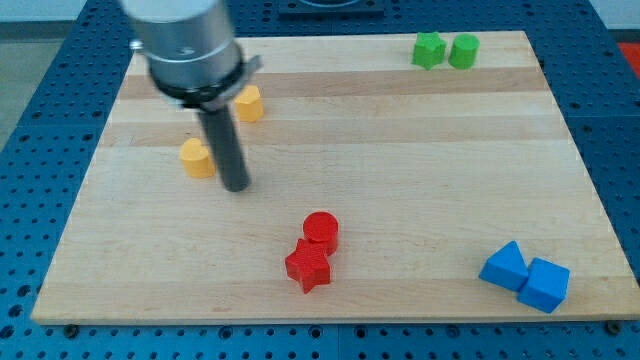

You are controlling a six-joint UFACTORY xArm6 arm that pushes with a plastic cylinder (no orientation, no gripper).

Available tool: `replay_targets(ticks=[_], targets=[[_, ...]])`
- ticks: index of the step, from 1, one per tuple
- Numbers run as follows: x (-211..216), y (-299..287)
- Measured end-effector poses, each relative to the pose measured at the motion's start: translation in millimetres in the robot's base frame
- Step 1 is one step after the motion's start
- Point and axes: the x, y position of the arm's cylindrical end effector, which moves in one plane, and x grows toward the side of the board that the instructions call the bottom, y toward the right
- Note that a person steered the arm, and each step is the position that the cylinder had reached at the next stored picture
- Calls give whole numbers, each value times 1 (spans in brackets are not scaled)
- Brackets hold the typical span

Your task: Push the heart above the red circle

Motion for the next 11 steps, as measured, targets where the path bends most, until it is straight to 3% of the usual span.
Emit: replay_targets(ticks=[1,2,3,5,6,7,10,11], targets=[[0,37],[25,18],[59,-43],[66,-145],[-18,-146],[-16,-144],[-4,-37],[12,-50]])
